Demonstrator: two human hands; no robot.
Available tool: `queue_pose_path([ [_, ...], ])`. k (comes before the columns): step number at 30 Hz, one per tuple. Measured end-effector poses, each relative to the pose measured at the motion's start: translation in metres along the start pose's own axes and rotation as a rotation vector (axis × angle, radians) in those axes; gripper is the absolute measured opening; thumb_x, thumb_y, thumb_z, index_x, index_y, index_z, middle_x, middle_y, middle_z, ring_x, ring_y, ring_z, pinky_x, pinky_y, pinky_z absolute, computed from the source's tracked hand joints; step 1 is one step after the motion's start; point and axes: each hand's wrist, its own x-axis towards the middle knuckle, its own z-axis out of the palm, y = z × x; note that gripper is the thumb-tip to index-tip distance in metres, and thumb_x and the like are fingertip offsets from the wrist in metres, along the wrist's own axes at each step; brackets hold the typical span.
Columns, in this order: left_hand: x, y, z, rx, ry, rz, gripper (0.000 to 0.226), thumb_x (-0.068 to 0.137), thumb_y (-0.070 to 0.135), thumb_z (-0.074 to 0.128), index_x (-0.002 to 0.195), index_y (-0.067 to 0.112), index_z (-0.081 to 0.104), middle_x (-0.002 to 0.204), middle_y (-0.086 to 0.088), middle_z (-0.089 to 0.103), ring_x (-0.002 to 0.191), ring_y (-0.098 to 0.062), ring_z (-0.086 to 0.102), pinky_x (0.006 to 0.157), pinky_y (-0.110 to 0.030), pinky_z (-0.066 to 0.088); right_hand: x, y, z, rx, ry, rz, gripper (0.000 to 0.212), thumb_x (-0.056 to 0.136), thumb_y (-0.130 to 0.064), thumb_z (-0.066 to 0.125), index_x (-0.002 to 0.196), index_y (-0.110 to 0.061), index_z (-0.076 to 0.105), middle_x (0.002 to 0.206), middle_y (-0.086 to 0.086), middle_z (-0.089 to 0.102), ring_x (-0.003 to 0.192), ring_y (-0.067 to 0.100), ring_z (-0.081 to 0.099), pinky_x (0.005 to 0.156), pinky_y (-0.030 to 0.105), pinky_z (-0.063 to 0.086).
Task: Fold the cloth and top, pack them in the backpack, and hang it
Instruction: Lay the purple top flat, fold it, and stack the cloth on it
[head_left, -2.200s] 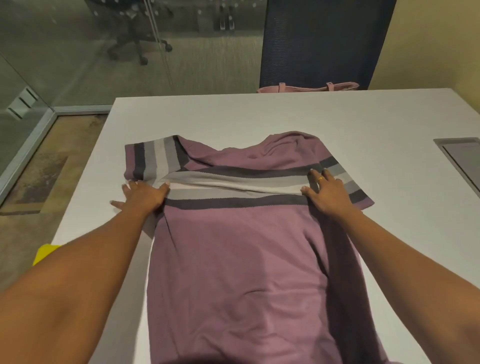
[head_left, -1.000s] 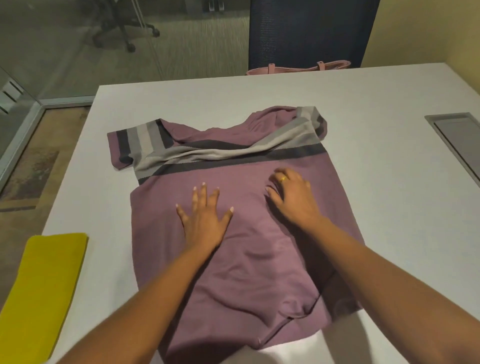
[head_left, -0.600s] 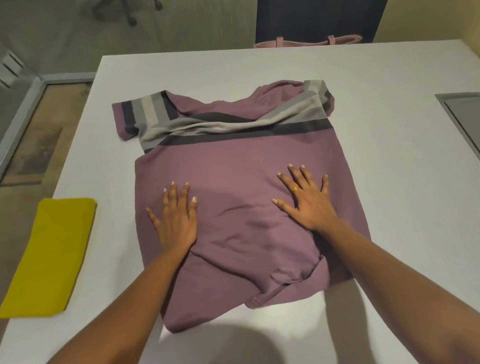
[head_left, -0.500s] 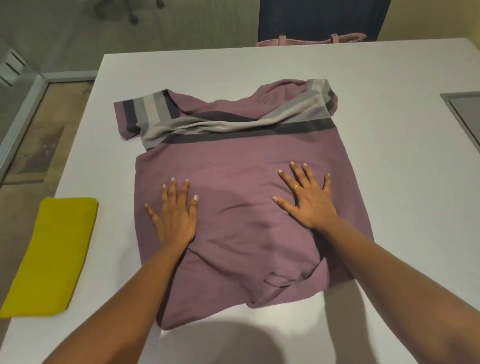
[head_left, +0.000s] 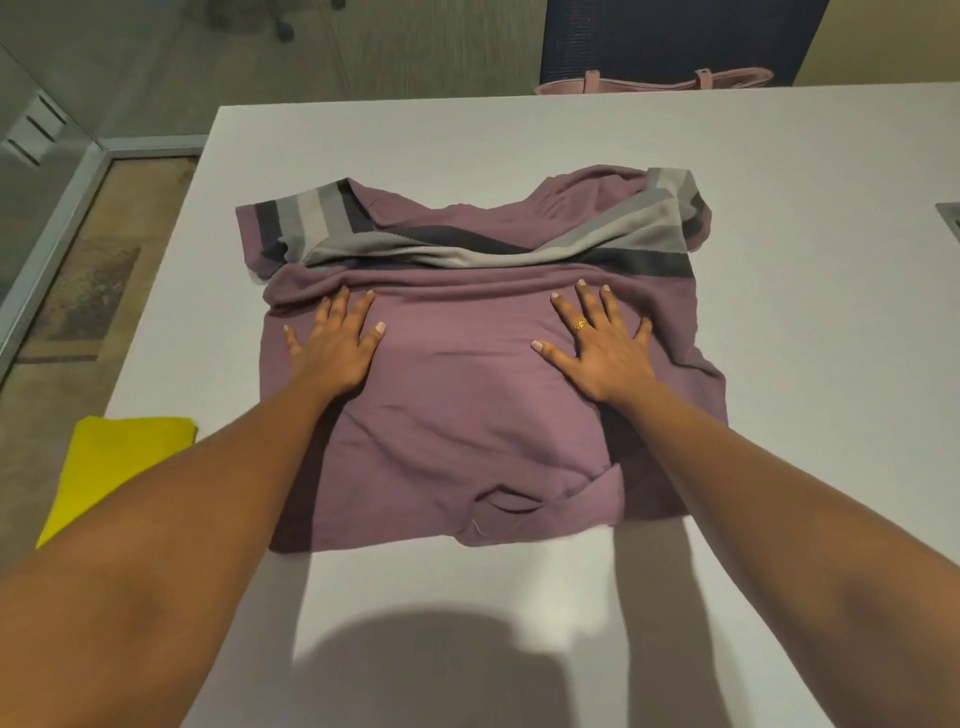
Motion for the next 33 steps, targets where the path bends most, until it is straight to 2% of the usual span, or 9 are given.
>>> queue_pose_path([
  [6, 0.013, 0.01, -0.005, -0.009, -0.001, -0.03, 0.054, 0.099, 0.044, 0.026, 0.149, 0.031, 0.01, 0.159, 0.001, -0.002, 0.146, -0.02, -0.002, 0.112, -0.06, -0.002, 0.018, -0.006, -0.007, 0.024, -0.032, 0.017, 0.07, 0.089, -0.066, 0.028, 0.148, -0.034, 0.008, 0.158, -0.003, -0.006, 0.145, 0.02, -0.009, 0.108, 0.065, 0.002],
  [12, -0.036, 0.024, 0.005, -0.104, 0.154, 0.033, 0.054, 0.098, 0.041, 0.032, 0.147, 0.021, 0.023, 0.158, -0.006, 0.011, 0.146, -0.023, 0.004, 0.114, -0.056, -0.002, -0.02, -0.006, -0.004, 0.112, 0.129, 0.033, 0.062, 0.09, -0.056, 0.041, 0.142, -0.022, 0.033, 0.153, 0.004, 0.022, 0.142, 0.022, 0.016, 0.11, 0.062, 0.008],
  [17, -0.108, 0.011, 0.026, -0.06, 0.161, 0.093, 0.056, 0.096, 0.044, 0.034, 0.146, 0.021, 0.025, 0.158, -0.005, 0.011, 0.146, -0.023, 0.005, 0.114, -0.054, -0.004, -0.08, 0.011, 0.001, 0.102, 0.137, 0.015, 0.062, 0.087, -0.06, 0.043, 0.135, -0.021, 0.043, 0.146, 0.003, 0.035, 0.136, 0.022, 0.029, 0.11, 0.057, 0.018],
  [19, -0.132, 0.002, 0.034, -0.061, 0.162, 0.102, 0.058, 0.095, 0.05, 0.034, 0.146, 0.023, 0.026, 0.157, -0.003, 0.013, 0.146, -0.022, 0.007, 0.114, -0.054, -0.003, -0.103, 0.016, 0.001, 0.095, 0.135, 0.012, 0.066, 0.082, -0.064, 0.038, 0.131, -0.021, 0.047, 0.142, 0.002, 0.04, 0.132, 0.023, 0.034, 0.106, 0.052, 0.023],
  [22, -0.163, -0.014, 0.04, -0.018, 0.174, 0.108, 0.078, 0.082, 0.07, 0.023, 0.145, 0.026, 0.028, 0.156, -0.002, 0.018, 0.146, -0.022, 0.01, 0.114, -0.053, 0.001, -0.131, 0.02, -0.002, 0.075, 0.15, 0.015, 0.05, 0.087, -0.055, 0.05, 0.123, -0.021, 0.054, 0.132, 0.0, 0.05, 0.124, 0.022, 0.041, 0.099, 0.044, 0.031],
  [25, -0.185, -0.032, 0.039, 0.022, 0.137, 0.099, 0.089, 0.07, 0.076, 0.028, 0.14, 0.022, 0.039, 0.153, -0.007, 0.028, 0.143, -0.031, 0.019, 0.109, -0.06, 0.015, -0.151, 0.022, -0.006, 0.055, 0.16, 0.016, 0.043, 0.085, -0.055, 0.052, 0.11, -0.021, 0.062, 0.11, 0.0, 0.06, 0.109, 0.023, 0.05, 0.091, 0.041, 0.036],
  [27, -0.195, -0.043, 0.037, -0.068, 0.158, 0.11, 0.087, 0.069, 0.07, 0.047, 0.135, 0.014, 0.047, 0.148, -0.014, 0.035, 0.136, -0.038, 0.031, 0.103, -0.061, 0.03, -0.162, 0.025, -0.008, 0.039, 0.145, 0.013, 0.045, 0.084, -0.06, 0.051, 0.103, -0.022, 0.065, 0.097, -0.001, 0.063, 0.1, 0.022, 0.053, 0.088, 0.039, 0.038],
  [29, -0.201, -0.048, 0.029, -0.199, 0.182, 0.08, 0.074, 0.076, 0.047, 0.068, 0.135, 0.009, 0.047, 0.148, -0.015, 0.033, 0.133, -0.036, 0.036, 0.104, -0.052, 0.036, -0.174, 0.029, -0.009, 0.047, 0.124, -0.002, 0.05, 0.081, -0.066, 0.048, 0.101, -0.023, 0.066, 0.091, -0.004, 0.062, 0.097, 0.02, 0.052, 0.086, 0.038, 0.039],
  [33, -0.201, -0.052, 0.02, -0.242, 0.231, 0.048, 0.039, 0.087, 0.009, 0.062, 0.124, 0.0, 0.056, 0.135, -0.017, 0.047, 0.121, -0.035, 0.048, 0.102, -0.039, 0.039, -0.197, 0.035, -0.007, 0.113, 0.087, -0.051, 0.039, 0.079, -0.054, 0.062, 0.098, -0.021, 0.067, 0.089, -0.002, 0.06, 0.092, 0.019, 0.05, 0.078, 0.034, 0.039],
])
